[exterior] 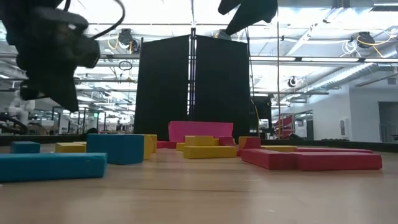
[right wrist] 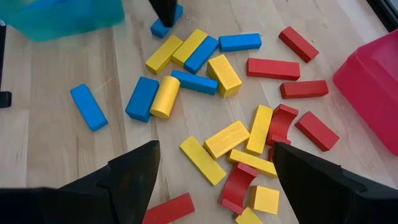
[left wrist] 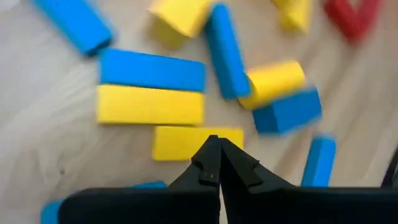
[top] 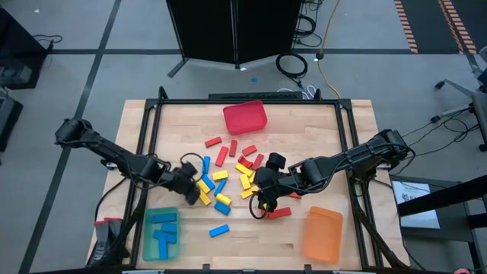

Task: Sort blocks
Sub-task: Put the blue block into the green bin

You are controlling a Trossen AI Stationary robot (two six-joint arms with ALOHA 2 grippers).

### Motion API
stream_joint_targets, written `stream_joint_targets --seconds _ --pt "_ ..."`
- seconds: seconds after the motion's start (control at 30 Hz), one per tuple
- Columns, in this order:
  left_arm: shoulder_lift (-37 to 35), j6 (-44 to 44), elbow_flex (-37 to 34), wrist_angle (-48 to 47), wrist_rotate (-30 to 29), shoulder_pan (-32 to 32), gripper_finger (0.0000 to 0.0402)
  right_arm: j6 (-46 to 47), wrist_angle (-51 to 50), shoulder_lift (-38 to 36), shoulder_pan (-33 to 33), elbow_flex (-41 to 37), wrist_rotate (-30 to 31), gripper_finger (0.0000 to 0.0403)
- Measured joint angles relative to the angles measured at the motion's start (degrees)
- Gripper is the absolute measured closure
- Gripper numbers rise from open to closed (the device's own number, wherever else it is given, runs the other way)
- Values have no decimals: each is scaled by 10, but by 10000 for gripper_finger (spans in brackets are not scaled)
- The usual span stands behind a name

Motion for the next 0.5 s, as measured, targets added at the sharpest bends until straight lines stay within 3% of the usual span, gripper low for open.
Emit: stream_joint_targets --seconds 0.13,0.3,0.5 --pt "0 149 17 -60 49 0 375 0 0 0 0 0 0 97" --pt "0 293 23 -178 56 0 300 0 2 0 0 0 -29 97" --pt "0 352 23 -197 47 7 214 24 6 0 0 0 -30 97"
